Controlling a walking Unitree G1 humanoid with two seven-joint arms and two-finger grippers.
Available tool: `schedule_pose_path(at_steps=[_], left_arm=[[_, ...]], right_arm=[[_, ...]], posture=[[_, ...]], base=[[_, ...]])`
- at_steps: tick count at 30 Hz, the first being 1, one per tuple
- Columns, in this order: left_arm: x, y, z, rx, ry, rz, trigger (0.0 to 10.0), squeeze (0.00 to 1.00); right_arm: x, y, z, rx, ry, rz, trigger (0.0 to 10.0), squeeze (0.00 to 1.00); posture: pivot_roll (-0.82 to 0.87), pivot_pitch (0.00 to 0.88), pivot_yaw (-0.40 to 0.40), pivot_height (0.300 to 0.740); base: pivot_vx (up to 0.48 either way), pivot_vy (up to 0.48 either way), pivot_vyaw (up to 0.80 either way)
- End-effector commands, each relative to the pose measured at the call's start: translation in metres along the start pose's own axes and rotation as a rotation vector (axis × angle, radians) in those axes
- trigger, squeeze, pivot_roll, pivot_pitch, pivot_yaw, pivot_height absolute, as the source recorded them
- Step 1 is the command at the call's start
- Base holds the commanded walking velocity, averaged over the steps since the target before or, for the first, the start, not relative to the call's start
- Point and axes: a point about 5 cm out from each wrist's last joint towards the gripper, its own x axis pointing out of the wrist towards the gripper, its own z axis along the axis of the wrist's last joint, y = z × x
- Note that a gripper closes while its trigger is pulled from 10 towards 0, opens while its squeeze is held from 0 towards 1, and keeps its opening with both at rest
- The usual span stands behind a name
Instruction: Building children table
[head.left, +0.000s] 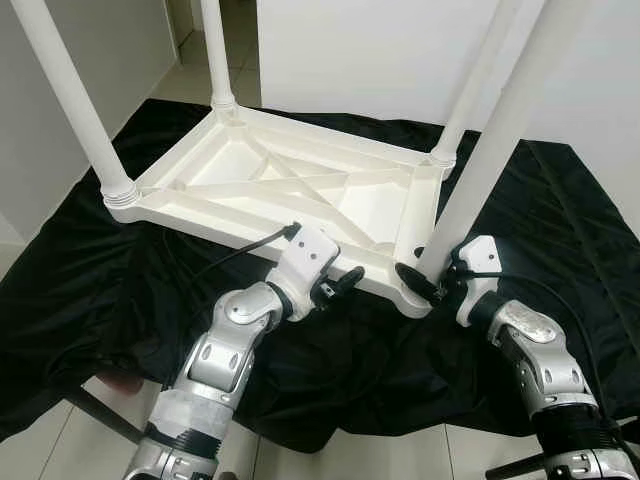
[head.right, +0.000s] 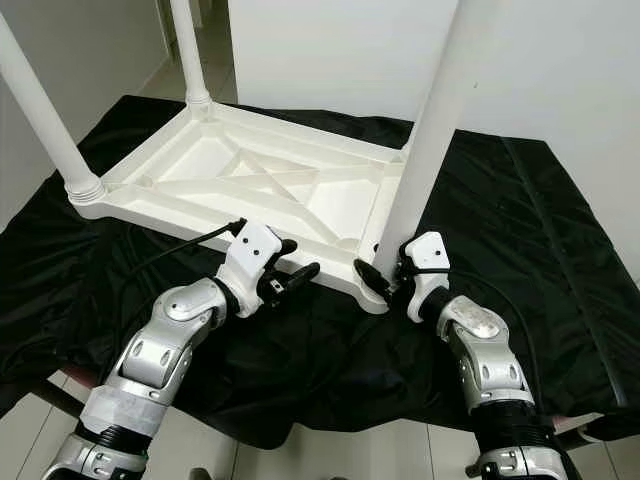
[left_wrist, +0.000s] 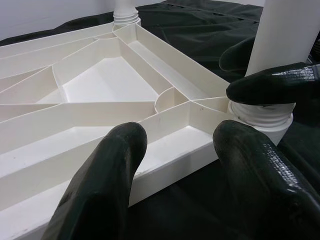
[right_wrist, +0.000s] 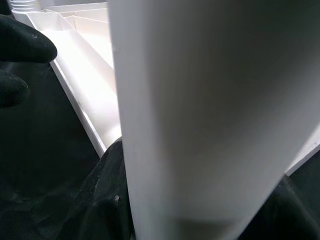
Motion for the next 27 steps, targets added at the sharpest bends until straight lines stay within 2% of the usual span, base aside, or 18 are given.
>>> schedule_pose_path(at_steps=[1, 3, 4, 9, 14, 17, 20, 21, 23, 27], left_arm=[[-0.002, 0.003, -0.004, 0.002, 0.012, 0.087, 10.0, 0.0], [-0.002, 0.003, -0.004, 0.003, 0.013, 0.088, 10.0, 0.0], [-0.002, 0.003, -0.004, 0.004, 0.013, 0.088, 10.0, 0.0], [-0.003, 0.003, -0.004, 0.004, 0.015, 0.087, 10.0, 0.0], [-0.003, 0.001, -0.005, 0.004, 0.017, 0.078, 10.0, 0.0], [-0.003, 0.0, -0.006, 0.002, 0.018, 0.075, 10.0, 0.0], [-0.003, -0.003, -0.007, 0.002, 0.02, 0.063, 10.0, 0.0], [-0.003, -0.003, -0.007, 0.002, 0.02, 0.063, 10.0, 0.0], [-0.003, -0.004, -0.007, 0.001, 0.02, 0.059, 10.0, 0.0], [-0.003, -0.004, -0.007, 0.001, 0.02, 0.058, 10.0, 0.0]], right_arm=[[0.001, 0.003, -0.007, 0.0, 0.029, 0.033, 0.0, 0.0], [0.0, 0.004, -0.007, 0.005, 0.028, 0.031, 0.0, 0.0], [0.0, 0.004, -0.007, 0.009, 0.024, 0.019, 10.0, 0.0], [0.0, 0.005, -0.006, 0.036, 0.007, -0.002, 10.0, 0.0], [0.003, 0.007, -0.004, 0.05, 0.005, -0.148, 10.0, 0.0], [0.004, 0.01, -0.002, 0.053, -0.007, -0.189, 10.0, 0.0], [0.007, 0.026, 0.003, 0.133, -0.045, -0.375, 10.0, 0.0], [0.007, 0.026, 0.003, 0.133, -0.045, -0.375, 10.0, 0.0], [0.007, 0.035, 0.003, 0.165, -0.04, -0.492, 10.0, 0.0], [0.007, 0.039, 0.002, 0.158, -0.036, -0.566, 10.0, 0.0]], posture=[[0.02, 0.05, -0.036, 0.74], [0.02, 0.056, -0.038, 0.74], [0.02, 0.056, -0.038, 0.74], [0.02, 0.056, -0.036, 0.74], [0.02, 0.057, -0.034, 0.74], [0.01, 0.055, -0.034, 0.74], [0.01, 0.051, -0.033, 0.74], [0.01, 0.051, -0.033, 0.74], [0.01, 0.049, -0.035, 0.74], [0.01, 0.047, -0.034, 0.74]], base=[[0.0, 0.0, 0.0], [0.0, 0.0, 0.0], [0.0, 0.0, 0.0], [0.0, 0.0, 0.0], [0.0, 0.0, 0.0], [0.0, 0.0, 0.0], [0.0, 0.0, 0.0], [0.0, 0.0, 0.0], [0.0, 0.0, 0.0], [0.0, 0.0, 0.0]])
